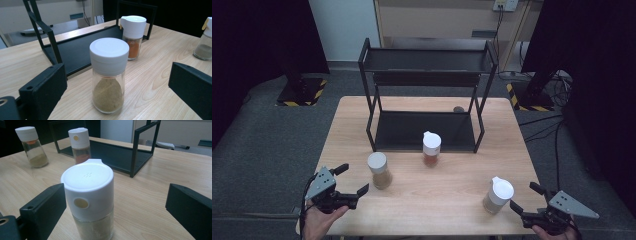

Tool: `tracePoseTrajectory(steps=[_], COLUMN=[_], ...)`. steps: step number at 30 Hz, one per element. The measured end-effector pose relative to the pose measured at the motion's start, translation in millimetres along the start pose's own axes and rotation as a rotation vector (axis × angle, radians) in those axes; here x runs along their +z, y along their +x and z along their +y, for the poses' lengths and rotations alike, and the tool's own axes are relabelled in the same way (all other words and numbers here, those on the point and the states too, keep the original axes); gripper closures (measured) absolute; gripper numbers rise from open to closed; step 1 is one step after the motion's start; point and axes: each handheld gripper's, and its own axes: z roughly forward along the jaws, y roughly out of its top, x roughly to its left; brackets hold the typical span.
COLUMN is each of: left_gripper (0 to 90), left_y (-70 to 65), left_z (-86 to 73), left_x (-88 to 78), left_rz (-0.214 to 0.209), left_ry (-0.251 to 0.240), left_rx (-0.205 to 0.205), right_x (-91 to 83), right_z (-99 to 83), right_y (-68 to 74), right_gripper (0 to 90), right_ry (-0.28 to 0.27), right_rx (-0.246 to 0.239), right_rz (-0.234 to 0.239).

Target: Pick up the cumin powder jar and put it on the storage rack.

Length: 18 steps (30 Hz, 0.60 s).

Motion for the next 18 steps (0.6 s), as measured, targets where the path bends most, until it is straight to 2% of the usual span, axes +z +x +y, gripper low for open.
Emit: tracePoseTrajectory(steps=[10,18], left_gripper=[1.1,1.9], left_y=[-0.3,-1.9], left_z=[14.5,21.6], left_x=[11.0,24.2], left_rz=[0.005,0.022], left_ry=[0.026,0.044], left_rx=[0.012,0.000], right_x=[0.0,-0.1], right_z=[0.1,0.2], right_y=[0.1,0.1], right_gripper=[3.8,3.9], right_ry=[0.001,0.002], right_rx=[-0.004,-0.004], right_rz=[0.000,0.001])
